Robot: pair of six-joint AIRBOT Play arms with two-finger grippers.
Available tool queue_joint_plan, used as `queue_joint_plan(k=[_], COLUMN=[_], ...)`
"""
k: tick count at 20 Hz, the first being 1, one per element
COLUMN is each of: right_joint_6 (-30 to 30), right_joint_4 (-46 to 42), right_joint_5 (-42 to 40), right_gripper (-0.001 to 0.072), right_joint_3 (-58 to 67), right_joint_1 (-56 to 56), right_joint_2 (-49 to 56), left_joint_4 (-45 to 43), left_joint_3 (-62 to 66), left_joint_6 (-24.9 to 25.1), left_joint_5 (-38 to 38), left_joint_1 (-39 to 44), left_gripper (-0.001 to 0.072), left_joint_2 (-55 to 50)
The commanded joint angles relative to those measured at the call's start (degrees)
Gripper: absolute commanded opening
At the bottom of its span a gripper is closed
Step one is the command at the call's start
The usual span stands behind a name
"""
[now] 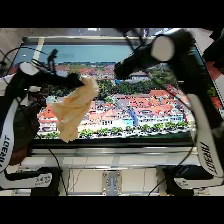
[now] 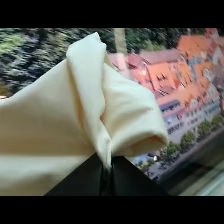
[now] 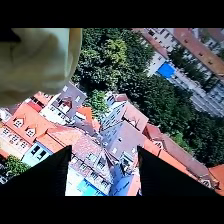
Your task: Fold the shirts.
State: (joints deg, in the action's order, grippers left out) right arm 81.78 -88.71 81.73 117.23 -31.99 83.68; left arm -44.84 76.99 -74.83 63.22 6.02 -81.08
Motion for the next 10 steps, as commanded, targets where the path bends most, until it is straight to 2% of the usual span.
queue_joint_plan(k=[1, 4, 5, 6, 7, 8, 10], right_joint_6=[0.2, 0.02, -0.07, -0.09, -0.09, -0.28, -1.14], right_joint_4=[-2.12, -2.16, -2.21, -2.23, -2.43, -2.95, -4.22], right_joint_5=[0.55, -3.76, -5.27, -6.64, -7.8, -8.5, -8.72], right_gripper=[0.0444, 0.0445, 0.0445, 0.0445, 0.0445, 0.0445, 0.0445], right_joint_3=[0.02, 0.02, 0.04, 0.02, 0.02, 0.02, -0.04], right_joint_1=[3.43, 5.25, 5.81, 6.38, 7.02, 7.67, 9.81], right_joint_2=[-9.9, -15.39, -16.5, -17.2, -17.62, -17.66, -17.0], left_joint_4=[2.91, 2.95, 3.15, 3.74, 3.98, 3.82, 1.2], left_joint_3=[0.15, 0.15, 0.15, 0.17, 0.52, 1.4, 2.97], left_joint_6=[1.84, 1.79, 1.77, 1.81, 1.81, 1.84, 1.84], left_joint_5=[-5.86, -19.89, -24.94, -29.05, -32.48, -33.29, -31.91], left_joint_1=[14.19, 22.43, 23.67, 23.93, 23.56, 22.18, 16.55], left_gripper=[0.0011, 0.0012, 0.0033, 0.0199, 0.0512, 0.0646, 0.0649], left_joint_2=[-2.62, -8.44, -9.77, -10.29, -10.14, -9.62, -6.62])
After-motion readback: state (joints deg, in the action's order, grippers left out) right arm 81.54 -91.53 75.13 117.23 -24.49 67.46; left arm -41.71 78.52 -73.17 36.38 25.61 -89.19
